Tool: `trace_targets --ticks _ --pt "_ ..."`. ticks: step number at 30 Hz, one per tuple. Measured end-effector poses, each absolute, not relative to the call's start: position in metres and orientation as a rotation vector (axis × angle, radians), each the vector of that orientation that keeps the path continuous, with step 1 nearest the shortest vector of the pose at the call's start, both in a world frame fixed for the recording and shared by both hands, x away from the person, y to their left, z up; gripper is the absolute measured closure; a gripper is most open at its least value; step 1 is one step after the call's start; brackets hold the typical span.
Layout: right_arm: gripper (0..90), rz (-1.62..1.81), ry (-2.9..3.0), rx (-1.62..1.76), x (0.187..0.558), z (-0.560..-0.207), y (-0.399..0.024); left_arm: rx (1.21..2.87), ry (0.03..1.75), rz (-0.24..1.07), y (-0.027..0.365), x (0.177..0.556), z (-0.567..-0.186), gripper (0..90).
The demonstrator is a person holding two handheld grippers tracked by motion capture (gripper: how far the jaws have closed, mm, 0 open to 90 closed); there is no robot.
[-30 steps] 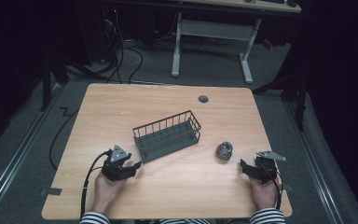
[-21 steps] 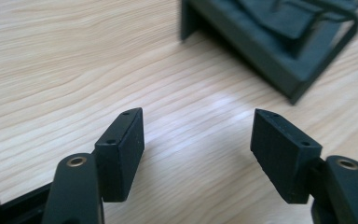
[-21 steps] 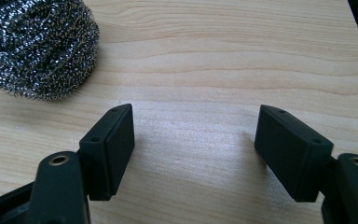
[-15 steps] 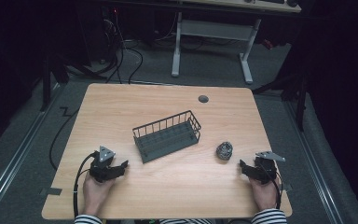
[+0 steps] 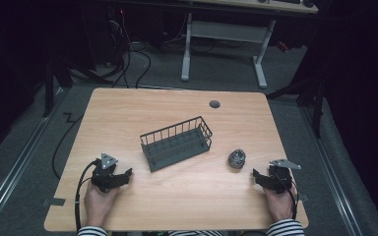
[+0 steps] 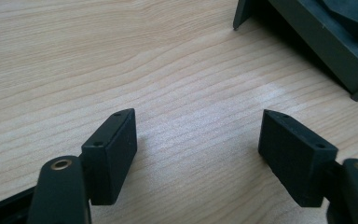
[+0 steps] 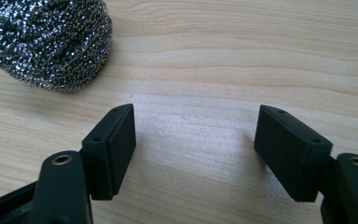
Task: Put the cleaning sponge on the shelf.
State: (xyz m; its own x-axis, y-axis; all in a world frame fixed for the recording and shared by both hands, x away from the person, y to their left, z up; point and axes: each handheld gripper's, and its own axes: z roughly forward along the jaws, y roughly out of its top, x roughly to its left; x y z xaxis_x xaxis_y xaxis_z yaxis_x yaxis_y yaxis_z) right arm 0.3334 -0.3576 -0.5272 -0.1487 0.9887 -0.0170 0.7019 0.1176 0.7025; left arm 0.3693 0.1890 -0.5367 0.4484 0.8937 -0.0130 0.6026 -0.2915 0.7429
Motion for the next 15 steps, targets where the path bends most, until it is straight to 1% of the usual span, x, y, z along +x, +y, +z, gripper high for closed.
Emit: trace_targets --ticks 9,10,15 --pt "28.3 0.803 1.957 1.571 0.326 -0.507 -0.343 2.011 1.25 0.543 0.189 0.369 -0.537 28.0" --pt "27.8 0.814 1.962 1.542 0.325 -0.501 -0.337 2.01 1.25 0.543 0.189 0.369 -0.537 28.0" --pt "25.7 0.844 2.03 1.46 0.328 -0.492 -0.32 2.011 1.25 0.543 0.189 0.369 -0.537 27.9"
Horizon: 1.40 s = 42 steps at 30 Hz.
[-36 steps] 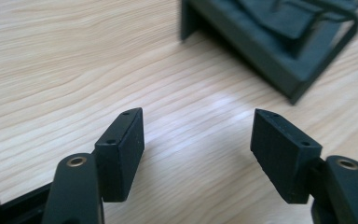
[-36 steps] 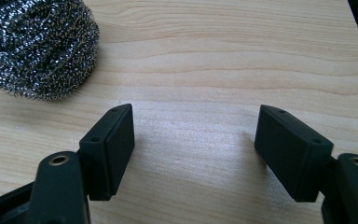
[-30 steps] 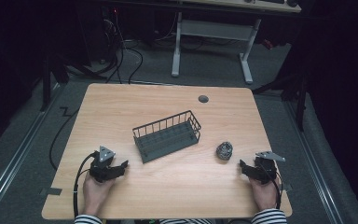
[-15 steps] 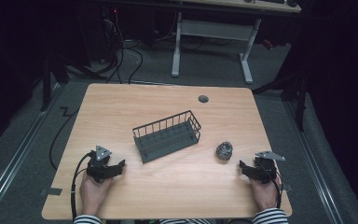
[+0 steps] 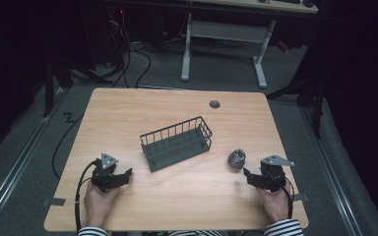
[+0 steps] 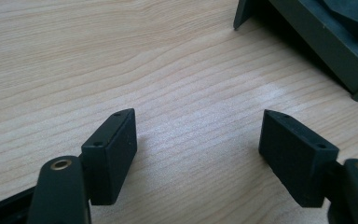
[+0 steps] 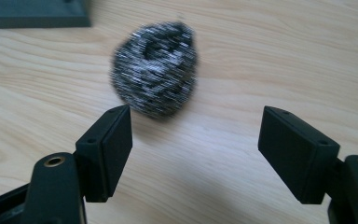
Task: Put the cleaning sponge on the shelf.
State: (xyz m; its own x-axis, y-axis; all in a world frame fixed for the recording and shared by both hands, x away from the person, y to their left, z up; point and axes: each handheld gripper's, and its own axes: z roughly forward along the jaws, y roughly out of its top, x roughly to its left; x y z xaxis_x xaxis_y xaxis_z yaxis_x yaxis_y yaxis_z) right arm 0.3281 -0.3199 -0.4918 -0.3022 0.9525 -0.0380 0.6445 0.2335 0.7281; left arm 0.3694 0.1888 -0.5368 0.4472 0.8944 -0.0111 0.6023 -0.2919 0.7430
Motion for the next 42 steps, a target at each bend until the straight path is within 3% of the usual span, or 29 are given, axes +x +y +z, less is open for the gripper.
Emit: trace_targets --ticks 12,22,31,42 --pt "18.4 0.875 2.097 1.456 0.355 -0.494 -0.295 2.01 1.251 0.542 0.189 0.369 -0.537 27.9" --pt "17.7 0.816 2.114 1.512 0.375 -0.506 -0.289 2.009 1.251 0.541 0.189 0.369 -0.537 27.9" --pt "28.3 0.771 2.141 1.535 0.382 -0.515 -0.288 2.01 1.251 0.541 0.189 0.369 -0.537 27.9" --pt "34.1 0.772 2.137 1.518 0.38 -0.514 -0.287 2.01 1.251 0.54 0.189 0.369 -0.537 27.9"
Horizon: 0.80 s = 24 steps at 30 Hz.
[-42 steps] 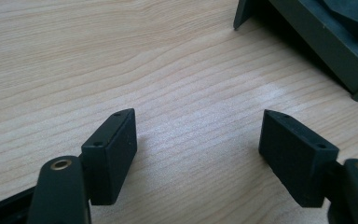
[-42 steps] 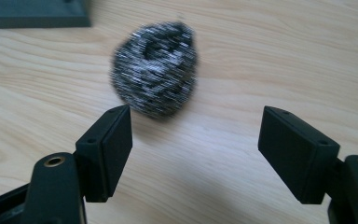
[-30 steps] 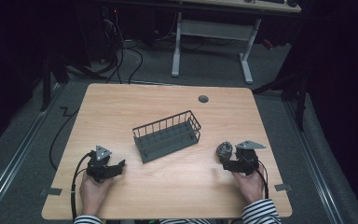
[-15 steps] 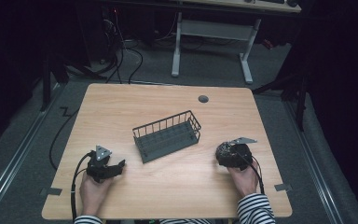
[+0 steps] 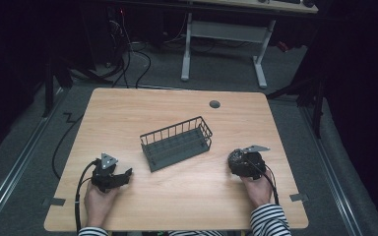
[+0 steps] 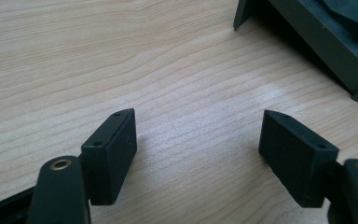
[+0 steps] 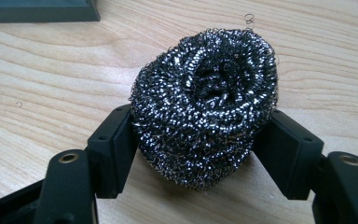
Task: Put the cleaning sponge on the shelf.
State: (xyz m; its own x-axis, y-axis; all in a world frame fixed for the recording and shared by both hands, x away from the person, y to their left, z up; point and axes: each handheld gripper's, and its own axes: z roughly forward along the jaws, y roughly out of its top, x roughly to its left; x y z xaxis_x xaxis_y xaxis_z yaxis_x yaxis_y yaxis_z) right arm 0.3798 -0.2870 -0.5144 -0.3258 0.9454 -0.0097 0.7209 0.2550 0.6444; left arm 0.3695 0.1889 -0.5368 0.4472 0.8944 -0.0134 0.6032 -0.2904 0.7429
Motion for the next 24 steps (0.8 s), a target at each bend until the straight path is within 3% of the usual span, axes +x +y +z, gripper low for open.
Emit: trace_targets --ticks 24 --pt "36.4 0.925 2.16 1.438 0.373 -0.482 -0.28 2.011 1.252 0.543 0.189 0.369 -0.537 27.7"
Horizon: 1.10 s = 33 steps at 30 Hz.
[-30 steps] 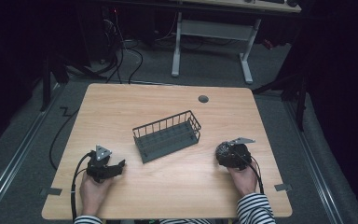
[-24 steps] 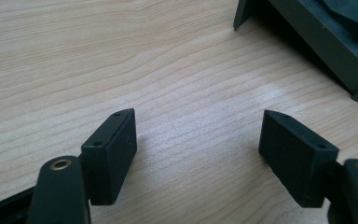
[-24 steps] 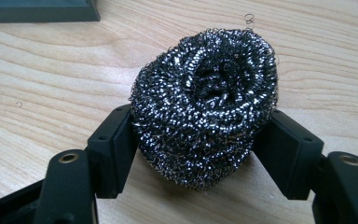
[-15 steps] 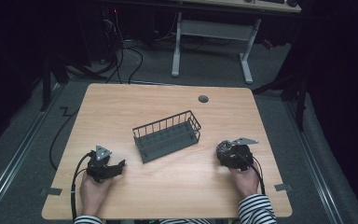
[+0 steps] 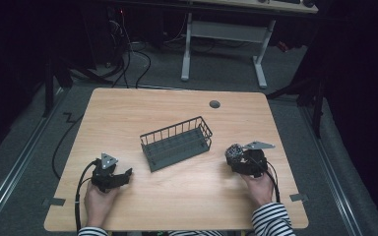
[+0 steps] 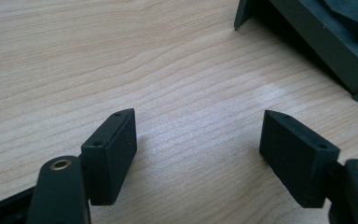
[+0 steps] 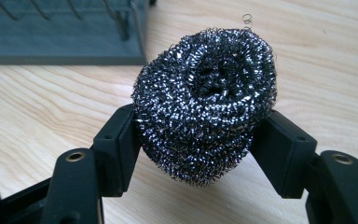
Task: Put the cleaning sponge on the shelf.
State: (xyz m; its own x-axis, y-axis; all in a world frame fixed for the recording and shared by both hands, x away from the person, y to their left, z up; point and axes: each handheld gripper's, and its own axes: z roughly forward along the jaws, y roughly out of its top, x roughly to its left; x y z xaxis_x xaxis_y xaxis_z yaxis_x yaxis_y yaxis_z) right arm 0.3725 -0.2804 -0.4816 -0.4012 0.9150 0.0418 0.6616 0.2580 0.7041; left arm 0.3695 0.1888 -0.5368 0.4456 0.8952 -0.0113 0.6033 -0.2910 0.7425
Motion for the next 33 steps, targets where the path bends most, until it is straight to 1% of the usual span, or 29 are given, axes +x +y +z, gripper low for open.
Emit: trace_targets --ticks 20,25,28,33 --pt "37.2 1.085 2.234 1.27 0.39 -0.425 -0.243 2.01 1.254 0.544 0.189 0.369 -0.537 27.6" --pt "37.6 1.108 2.262 1.216 0.402 -0.407 -0.23 2.01 1.254 0.544 0.189 0.369 -0.537 27.7" --pt "37.7 1.108 2.286 1.201 0.407 -0.404 -0.225 2.01 1.254 0.544 0.189 0.369 -0.537 27.6" --pt "37.6 1.096 2.33 1.17 0.425 -0.397 -0.205 2.01 1.254 0.544 0.189 0.369 -0.537 27.6"
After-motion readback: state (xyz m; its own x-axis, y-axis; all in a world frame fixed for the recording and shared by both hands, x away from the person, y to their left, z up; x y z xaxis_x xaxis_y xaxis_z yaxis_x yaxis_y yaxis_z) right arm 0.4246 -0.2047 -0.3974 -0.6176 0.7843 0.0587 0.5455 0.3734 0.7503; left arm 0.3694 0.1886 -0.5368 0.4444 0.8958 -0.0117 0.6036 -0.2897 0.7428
